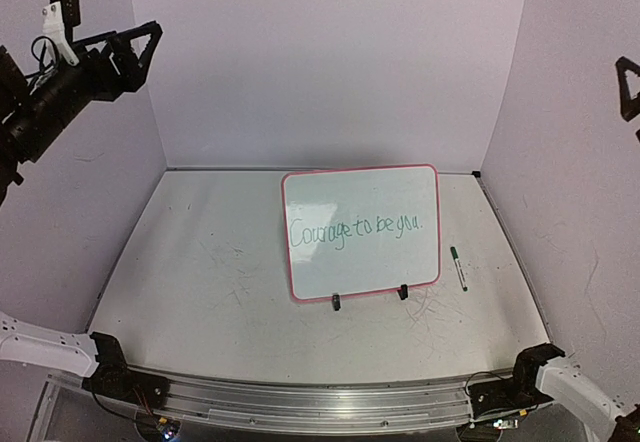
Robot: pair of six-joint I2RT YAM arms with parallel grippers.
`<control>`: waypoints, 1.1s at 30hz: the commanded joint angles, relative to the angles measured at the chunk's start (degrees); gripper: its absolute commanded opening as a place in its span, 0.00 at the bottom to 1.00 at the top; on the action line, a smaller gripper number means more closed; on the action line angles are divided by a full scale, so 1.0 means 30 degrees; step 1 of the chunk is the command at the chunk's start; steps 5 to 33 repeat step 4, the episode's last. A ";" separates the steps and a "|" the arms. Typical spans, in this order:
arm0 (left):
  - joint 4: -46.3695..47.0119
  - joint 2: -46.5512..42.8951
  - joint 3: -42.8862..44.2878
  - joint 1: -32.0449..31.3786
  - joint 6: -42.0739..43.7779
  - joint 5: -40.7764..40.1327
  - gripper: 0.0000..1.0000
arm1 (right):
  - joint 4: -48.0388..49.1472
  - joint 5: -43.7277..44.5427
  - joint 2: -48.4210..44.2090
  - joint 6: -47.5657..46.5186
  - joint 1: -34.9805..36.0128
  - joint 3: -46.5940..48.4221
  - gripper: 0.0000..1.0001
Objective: Write a sentence on the whiteboard
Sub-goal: Reset both arms
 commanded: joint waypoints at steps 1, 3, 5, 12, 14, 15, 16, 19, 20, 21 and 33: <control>0.0177 -0.0458 0.0612 -0.0062 0.0304 -0.0537 0.99 | -0.1152 0.0861 0.0491 -0.0608 0.0024 0.0610 0.98; 0.0173 -0.0588 0.0526 -0.0057 0.0211 -0.0643 0.99 | -0.0980 0.0677 0.0361 -0.0579 0.0036 0.0337 0.98; 0.0173 -0.0628 0.0514 -0.0055 0.0130 -0.0648 0.99 | -0.0977 0.0603 0.0350 -0.0495 0.0034 0.0255 0.98; 0.0173 -0.0628 0.0514 -0.0055 0.0130 -0.0648 0.99 | -0.0977 0.0603 0.0350 -0.0495 0.0034 0.0255 0.98; 0.0173 -0.0628 0.0514 -0.0055 0.0130 -0.0648 0.99 | -0.0977 0.0603 0.0350 -0.0495 0.0034 0.0255 0.98; 0.0173 -0.0628 0.0514 -0.0055 0.0130 -0.0648 0.99 | -0.0977 0.0603 0.0350 -0.0495 0.0034 0.0255 0.98; 0.0173 -0.0628 0.0514 -0.0055 0.0130 -0.0648 0.99 | -0.0977 0.0603 0.0350 -0.0495 0.0034 0.0255 0.98; 0.0173 -0.0628 0.0514 -0.0055 0.0130 -0.0648 0.99 | -0.0977 0.0603 0.0350 -0.0495 0.0034 0.0255 0.98; 0.0173 -0.0628 0.0514 -0.0055 0.0130 -0.0648 0.99 | -0.0977 0.0603 0.0350 -0.0495 0.0034 0.0255 0.98; 0.0173 -0.0628 0.0514 -0.0055 0.0130 -0.0648 0.99 | -0.0977 0.0603 0.0350 -0.0495 0.0034 0.0255 0.98; 0.0173 -0.0628 0.0514 -0.0055 0.0130 -0.0648 0.99 | -0.0977 0.0603 0.0350 -0.0495 0.0034 0.0255 0.98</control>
